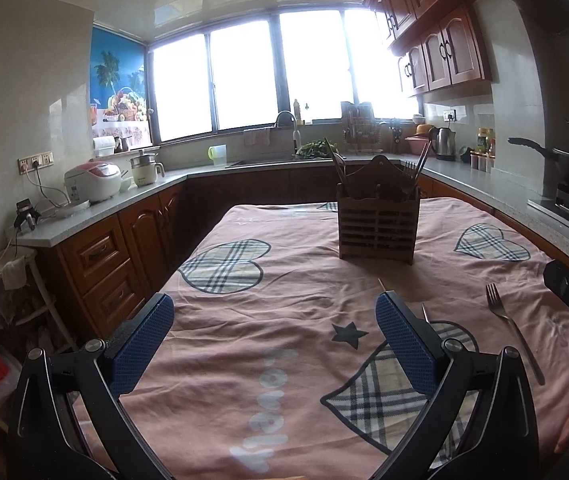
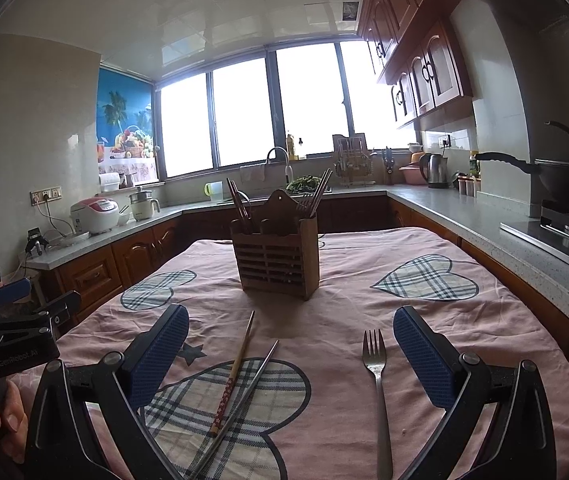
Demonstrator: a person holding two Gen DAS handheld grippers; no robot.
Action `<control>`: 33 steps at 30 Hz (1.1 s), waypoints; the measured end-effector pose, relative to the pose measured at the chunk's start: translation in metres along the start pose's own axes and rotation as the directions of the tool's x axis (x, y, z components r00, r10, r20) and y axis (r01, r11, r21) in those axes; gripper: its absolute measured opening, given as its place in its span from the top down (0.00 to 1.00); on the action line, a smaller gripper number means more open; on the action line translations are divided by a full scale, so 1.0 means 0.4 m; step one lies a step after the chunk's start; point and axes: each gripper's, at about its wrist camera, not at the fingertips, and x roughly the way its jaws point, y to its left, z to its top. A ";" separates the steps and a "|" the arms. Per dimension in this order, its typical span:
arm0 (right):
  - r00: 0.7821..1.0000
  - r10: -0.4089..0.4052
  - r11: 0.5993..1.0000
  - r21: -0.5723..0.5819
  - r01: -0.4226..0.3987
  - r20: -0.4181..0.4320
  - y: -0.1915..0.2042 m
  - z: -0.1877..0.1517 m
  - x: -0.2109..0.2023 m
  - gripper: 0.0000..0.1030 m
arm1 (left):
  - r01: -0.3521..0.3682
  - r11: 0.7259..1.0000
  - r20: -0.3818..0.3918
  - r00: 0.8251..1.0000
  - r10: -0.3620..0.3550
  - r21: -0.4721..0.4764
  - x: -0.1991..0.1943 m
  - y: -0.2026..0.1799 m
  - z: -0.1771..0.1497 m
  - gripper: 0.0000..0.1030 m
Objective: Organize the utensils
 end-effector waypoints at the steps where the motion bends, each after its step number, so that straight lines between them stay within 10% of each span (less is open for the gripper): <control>1: 1.000 0.000 1.000 -0.001 0.000 0.000 0.001 0.000 0.000 0.00 | 0.002 1.000 0.000 1.000 -0.002 -0.001 0.000 0.001 0.000 0.00; 33: 1.000 0.025 0.999 -0.026 -0.025 0.003 0.026 0.015 -0.002 0.00 | 0.003 1.000 -0.006 1.000 -0.003 -0.015 0.008 0.011 -0.002 0.00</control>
